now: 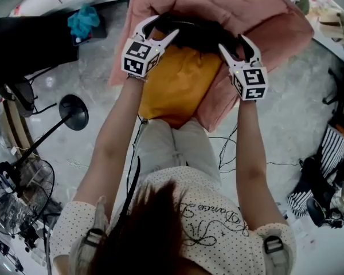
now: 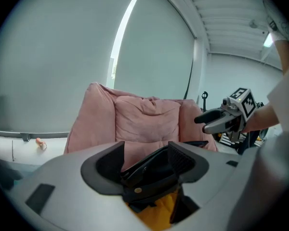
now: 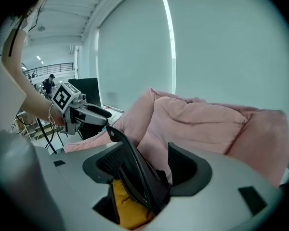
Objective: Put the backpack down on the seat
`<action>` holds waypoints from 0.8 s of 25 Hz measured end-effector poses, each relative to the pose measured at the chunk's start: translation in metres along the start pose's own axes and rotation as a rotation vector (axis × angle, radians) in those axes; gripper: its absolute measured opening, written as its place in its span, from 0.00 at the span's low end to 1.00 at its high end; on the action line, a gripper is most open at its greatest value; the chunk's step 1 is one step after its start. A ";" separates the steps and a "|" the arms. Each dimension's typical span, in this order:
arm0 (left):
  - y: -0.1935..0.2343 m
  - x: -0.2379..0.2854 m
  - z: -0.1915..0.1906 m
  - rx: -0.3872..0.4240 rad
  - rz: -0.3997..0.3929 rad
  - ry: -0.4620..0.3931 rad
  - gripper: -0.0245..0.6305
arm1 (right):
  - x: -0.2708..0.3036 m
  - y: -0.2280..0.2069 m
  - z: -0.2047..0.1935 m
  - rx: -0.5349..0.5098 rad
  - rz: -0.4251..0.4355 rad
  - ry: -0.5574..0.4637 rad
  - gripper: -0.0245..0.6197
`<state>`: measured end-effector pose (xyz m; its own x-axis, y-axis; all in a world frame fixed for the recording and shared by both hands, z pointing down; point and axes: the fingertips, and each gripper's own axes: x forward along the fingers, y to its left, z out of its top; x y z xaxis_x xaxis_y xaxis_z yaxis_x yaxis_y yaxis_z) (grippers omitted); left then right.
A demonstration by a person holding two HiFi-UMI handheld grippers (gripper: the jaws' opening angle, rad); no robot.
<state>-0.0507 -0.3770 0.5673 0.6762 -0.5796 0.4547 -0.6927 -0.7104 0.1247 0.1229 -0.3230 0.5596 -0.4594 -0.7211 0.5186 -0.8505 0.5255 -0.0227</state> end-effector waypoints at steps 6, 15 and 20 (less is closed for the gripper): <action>-0.014 -0.031 0.030 -0.013 0.025 -0.063 0.45 | -0.029 0.012 0.045 -0.022 -0.016 -0.076 0.43; -0.039 -0.075 0.080 0.002 -0.019 -0.138 0.33 | -0.080 0.032 0.106 0.008 -0.019 -0.196 0.23; -0.060 -0.098 0.108 0.051 -0.030 -0.170 0.13 | -0.114 0.040 0.135 0.005 -0.055 -0.258 0.08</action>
<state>-0.0480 -0.3204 0.4204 0.7319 -0.6141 0.2954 -0.6611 -0.7450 0.0892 0.1071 -0.2810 0.3848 -0.4617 -0.8404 0.2837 -0.8771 0.4803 -0.0046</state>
